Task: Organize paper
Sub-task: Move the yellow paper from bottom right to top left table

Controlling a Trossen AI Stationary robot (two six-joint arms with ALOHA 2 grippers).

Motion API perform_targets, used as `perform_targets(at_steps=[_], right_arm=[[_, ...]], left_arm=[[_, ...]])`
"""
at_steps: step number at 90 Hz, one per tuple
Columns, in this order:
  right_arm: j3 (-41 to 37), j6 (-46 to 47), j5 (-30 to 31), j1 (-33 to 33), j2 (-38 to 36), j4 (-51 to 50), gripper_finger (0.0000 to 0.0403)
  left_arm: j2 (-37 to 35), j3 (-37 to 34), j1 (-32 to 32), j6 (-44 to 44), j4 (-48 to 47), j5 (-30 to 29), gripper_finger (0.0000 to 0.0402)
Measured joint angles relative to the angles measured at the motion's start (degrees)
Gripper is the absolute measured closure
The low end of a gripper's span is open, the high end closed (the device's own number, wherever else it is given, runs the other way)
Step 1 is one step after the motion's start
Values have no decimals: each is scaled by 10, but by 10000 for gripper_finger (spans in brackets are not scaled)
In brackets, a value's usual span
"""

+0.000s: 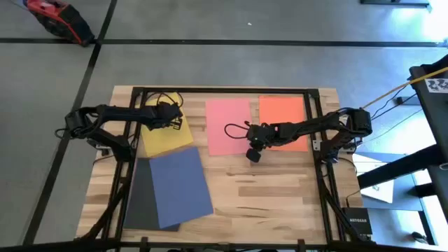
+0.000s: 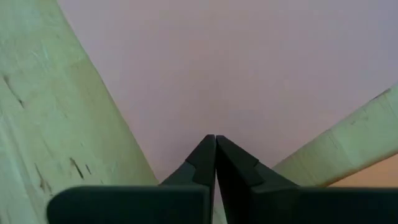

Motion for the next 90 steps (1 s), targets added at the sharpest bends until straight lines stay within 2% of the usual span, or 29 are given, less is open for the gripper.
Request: perform_targets(at_steps=[36, 66, 90], right_arm=[[0, 0, 1, 0, 0, 9, 403], [0, -1, 1, 0, 0, 13, 403], [0, -1, 1, 0, 0, 13, 403]], left_arm=[[9, -22, 1, 73, 118, 34, 402], [44, -20, 1, 147, 169, 37, 402], [38, 10, -20, 119, 150, 6, 402]])
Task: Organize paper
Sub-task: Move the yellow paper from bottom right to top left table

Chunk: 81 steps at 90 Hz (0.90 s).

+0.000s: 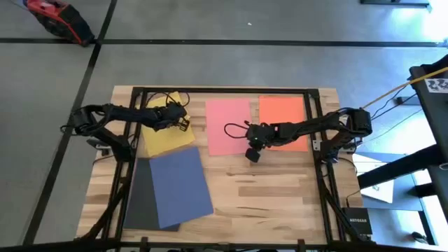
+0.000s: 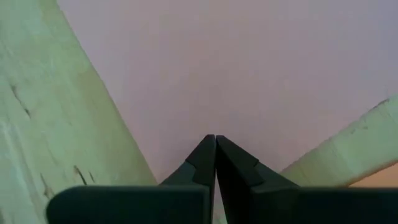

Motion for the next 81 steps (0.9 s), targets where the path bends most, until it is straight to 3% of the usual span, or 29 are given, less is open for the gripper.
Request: perform_targets(at_steps=[34, 81], right_arm=[[0, 0, 0, 0, 0, 0, 403], [0, -2, 0, 0, 0, 9, 403]], left_arm=[[5, 18, 4, -48, -88, -23, 402], [61, 16, -1, 37, 9, -15, 402]])
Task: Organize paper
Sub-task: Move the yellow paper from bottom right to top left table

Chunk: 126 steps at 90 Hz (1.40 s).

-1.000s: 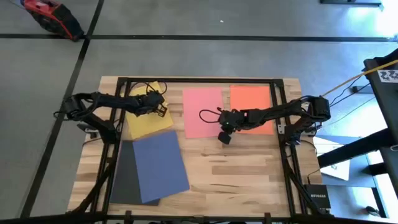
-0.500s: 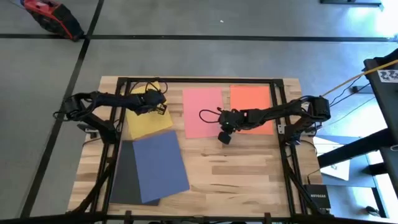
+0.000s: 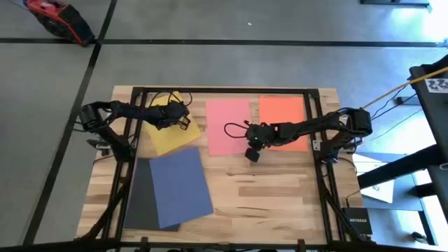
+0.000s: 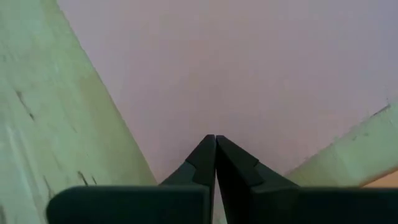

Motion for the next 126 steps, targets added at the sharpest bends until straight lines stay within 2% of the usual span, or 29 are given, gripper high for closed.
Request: perform_targets(at_steps=[24, 40, 46, 56, 72, 78, 92, 105, 114, 126], right_arm=[[0, 0, 0, 0, 0, -1, 403], [0, 0, 0, 0, 0, -1, 403], [0, 0, 0, 0, 0, -1, 403], [0, 0, -1, 0, 0, -2, 403], [0, 0, -1, 0, 0, -1, 403], [0, 0, -1, 0, 0, 0, 403], [0, 0, -1, 0, 0, 3, 403], [0, 0, -3, 0, 0, 4, 403], [0, 0, -55, 0, 0, 21, 403], [0, 16, -160, 0, 1, 123, 401]], left_arm=[[-4, 9, -8, 103, 20, 14, 401], [-41, 29, -37, 135, 19, 12, 401], [-56, 39, -54, 142, 4, 33, 401], [-67, 55, -84, 116, -81, 54, 402], [-67, 57, -104, -35, -255, 35, 401], [-67, 57, -106, -71, -293, 24, 401], [-67, 54, -140, -5, -275, 27, 401], [-68, 55, -202, 44, -236, 79, 402], [-68, 55, -247, 35, -221, 115, 401], [-68, 55, -301, -7, -192, 120, 401]])
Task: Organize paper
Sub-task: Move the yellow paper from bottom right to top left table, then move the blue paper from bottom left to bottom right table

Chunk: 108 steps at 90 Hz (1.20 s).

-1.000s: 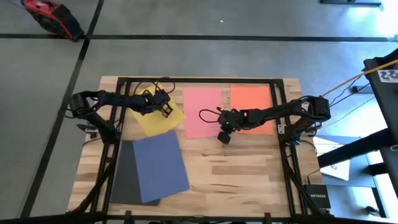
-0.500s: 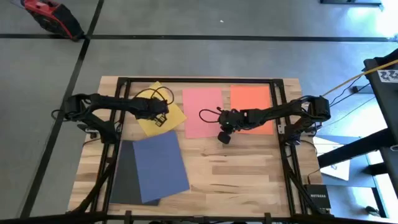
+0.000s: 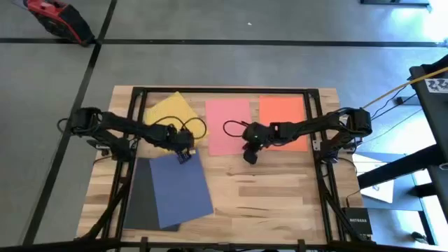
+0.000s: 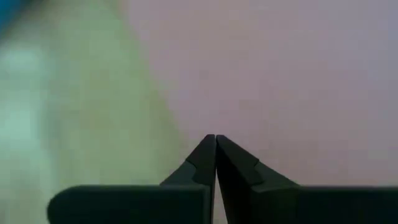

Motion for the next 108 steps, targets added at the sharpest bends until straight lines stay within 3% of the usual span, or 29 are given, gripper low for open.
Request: perform_targets(at_steps=[17, 45, 74, 108], right_arm=[[0, 31, -27, 12, 3, 126, 371], [0, 56, -27, 40, 7, 190, 300], [0, 66, -27, 57, 48, 243, 290], [3, 110, -57, 57, 89, 285, 290]], left_arm=[[-1, -17, -48, -22, 103, 1, 401], [-1, -83, -86, -39, 242, 11, 401], [-29, -76, -84, 46, 252, 101, 402], [-132, -75, -85, 43, 267, 107, 402]])
